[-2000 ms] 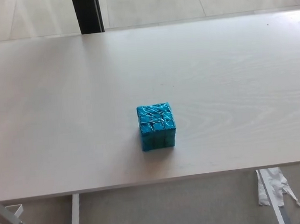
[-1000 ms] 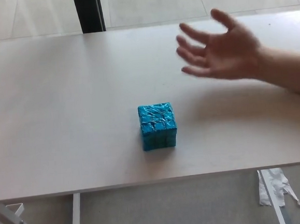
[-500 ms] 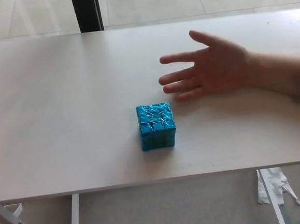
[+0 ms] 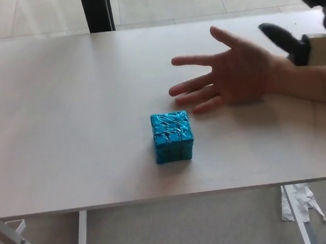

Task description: The robot uses its right hand to pick up a cube kept in the middle of the desk infront of it and hands it to a person

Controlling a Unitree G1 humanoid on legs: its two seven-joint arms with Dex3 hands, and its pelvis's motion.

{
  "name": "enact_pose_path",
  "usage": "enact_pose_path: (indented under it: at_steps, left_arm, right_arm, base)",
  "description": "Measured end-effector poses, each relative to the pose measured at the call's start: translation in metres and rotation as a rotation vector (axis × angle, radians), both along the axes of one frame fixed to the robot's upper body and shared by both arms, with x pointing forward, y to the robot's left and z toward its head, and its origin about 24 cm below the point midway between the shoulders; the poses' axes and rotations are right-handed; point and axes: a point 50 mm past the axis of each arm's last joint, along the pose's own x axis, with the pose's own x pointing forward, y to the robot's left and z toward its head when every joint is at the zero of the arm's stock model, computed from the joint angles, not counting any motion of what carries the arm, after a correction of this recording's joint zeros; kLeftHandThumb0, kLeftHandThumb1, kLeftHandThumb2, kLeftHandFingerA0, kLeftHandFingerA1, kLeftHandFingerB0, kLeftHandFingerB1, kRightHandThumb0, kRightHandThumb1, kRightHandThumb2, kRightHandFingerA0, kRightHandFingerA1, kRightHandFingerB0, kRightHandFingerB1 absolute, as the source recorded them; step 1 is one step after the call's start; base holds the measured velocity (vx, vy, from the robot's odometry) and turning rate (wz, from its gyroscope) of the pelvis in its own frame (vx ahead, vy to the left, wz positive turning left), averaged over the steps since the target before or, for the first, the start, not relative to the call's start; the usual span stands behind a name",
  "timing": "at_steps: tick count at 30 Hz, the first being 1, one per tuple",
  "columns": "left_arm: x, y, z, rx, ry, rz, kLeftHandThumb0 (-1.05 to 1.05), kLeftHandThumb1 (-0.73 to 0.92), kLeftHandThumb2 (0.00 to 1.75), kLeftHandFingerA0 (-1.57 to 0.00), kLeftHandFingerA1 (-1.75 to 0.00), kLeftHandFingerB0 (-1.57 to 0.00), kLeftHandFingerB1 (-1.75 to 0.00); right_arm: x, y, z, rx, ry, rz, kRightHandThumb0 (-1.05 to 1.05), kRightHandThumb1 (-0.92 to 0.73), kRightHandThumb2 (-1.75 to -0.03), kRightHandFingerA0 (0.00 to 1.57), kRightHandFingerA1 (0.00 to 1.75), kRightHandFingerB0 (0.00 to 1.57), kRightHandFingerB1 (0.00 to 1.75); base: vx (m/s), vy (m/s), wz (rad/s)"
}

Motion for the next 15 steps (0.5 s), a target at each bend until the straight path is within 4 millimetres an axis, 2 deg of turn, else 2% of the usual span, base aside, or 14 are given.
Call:
enact_pose_path:
  at_steps: [1, 2, 3, 4, 5, 6, 7, 11, 12, 13, 15]
  left_arm:
    - [0.0, 0.0, 0.0, 0.0, 0.0, 0.0, -0.65, 0.58, 0.58, -0.61, -0.53, -0.55, -0.42]
    - [0.001, 0.0, 0.0, 0.0, -0.002, 0.0, -0.66, 0.46, 0.86, -0.54, -0.62, -0.48, -0.55]
    - [0.001, 0.0, 0.0, 0.0, -0.002, -0.001, -0.66, 0.46, 0.86, -0.54, -0.62, -0.48, -0.55]
    - [0.001, 0.0, 0.0, 0.0, -0.003, -0.001, -0.64, 0.58, 0.58, -0.6, -0.54, -0.54, -0.42]
    - [0.002, 0.0, 0.0, 0.0, -0.004, -0.001, -0.66, 0.57, 0.57, -0.6, -0.56, -0.55, -0.43]
    - [0.002, 0.0, 0.0, 0.0, -0.004, -0.001, -0.66, 0.45, 0.86, -0.55, -0.63, -0.5, -0.55]
    - [0.002, 0.0, 0.0, 0.0, -0.004, -0.001, -0.66, 0.58, 0.58, -0.6, -0.55, -0.54, -0.42]
    - [0.003, 0.0, 0.0, 0.0, -0.006, -0.002, -0.64, 0.58, 0.58, -0.6, -0.56, -0.56, -0.44]
    - [0.003, 0.0, 0.0, 0.0, -0.007, -0.002, -0.66, 0.57, 0.58, -0.58, -0.56, -0.56, -0.44]
    - [0.003, 0.0, 0.0, 0.0, -0.007, -0.002, -0.64, 0.57, 0.58, -0.59, -0.55, -0.58, -0.44]
    - [0.003, 0.0, 0.0, 0.0, -0.008, -0.003, -0.64, 0.58, 0.58, -0.58, -0.55, -0.58, -0.44]
  right_arm:
    - [0.001, 0.005, -0.001, -0.014, 0.005, 0.011, -0.79, -0.45, -0.87, 0.23, 0.59, 0.17, 0.46]
    - [0.002, 0.014, -0.004, -0.044, 0.016, 0.032, -0.79, -0.46, -0.87, 0.23, 0.58, 0.18, 0.46]
    - [0.003, 0.02, -0.005, -0.063, 0.021, 0.044, -0.79, -0.46, -0.87, 0.23, 0.58, 0.18, 0.46]
    - [0.004, 0.027, -0.008, -0.095, 0.028, 0.061, -0.78, -0.46, -0.87, 0.24, 0.58, 0.17, 0.45]
    - [0.004, 0.032, -0.01, -0.118, 0.034, 0.072, -0.77, -0.46, -0.87, 0.23, 0.57, 0.17, 0.44]
    - [0.005, 0.038, -0.012, -0.147, 0.041, 0.083, -0.77, -0.45, -0.85, 0.24, 0.57, 0.21, 0.45]
    - [0.006, 0.043, -0.014, -0.175, 0.048, 0.093, -0.77, -0.57, -0.58, 0.29, 0.52, 0.27, 0.35]
    - [0.01, 0.06, -0.025, -0.285, 0.074, 0.121, -0.75, -0.57, -0.58, 0.29, 0.53, 0.29, 0.36]
    - [0.01, 0.063, -0.027, -0.313, 0.08, 0.127, -0.76, -0.45, -0.85, 0.26, 0.58, 0.23, 0.47]
    - [0.011, 0.066, -0.03, -0.336, 0.086, 0.131, -0.75, -0.57, -0.58, 0.3, 0.56, 0.3, 0.37]
    - [0.013, 0.073, -0.038, -0.399, 0.103, 0.138, -0.76, -0.58, -0.59, 0.29, 0.56, 0.29, 0.37]
  base:
    - [0.0, 0.0, 0.0]
    - [0.0, 0.0, 0.0]
    - [0.0, 0.0, 0.0]
    - [0.0, 0.0, 0.0]
    - [0.0, 0.0, 0.0]
    - [0.0, 0.0, 0.0]
    - [0.0, 0.0, 0.0]
    - [0.0, 0.0, 0.0]
    - [0.0, 0.0, 0.0]
    - [0.0, 0.0, 0.0]
    - [0.0, 0.0, 0.0]
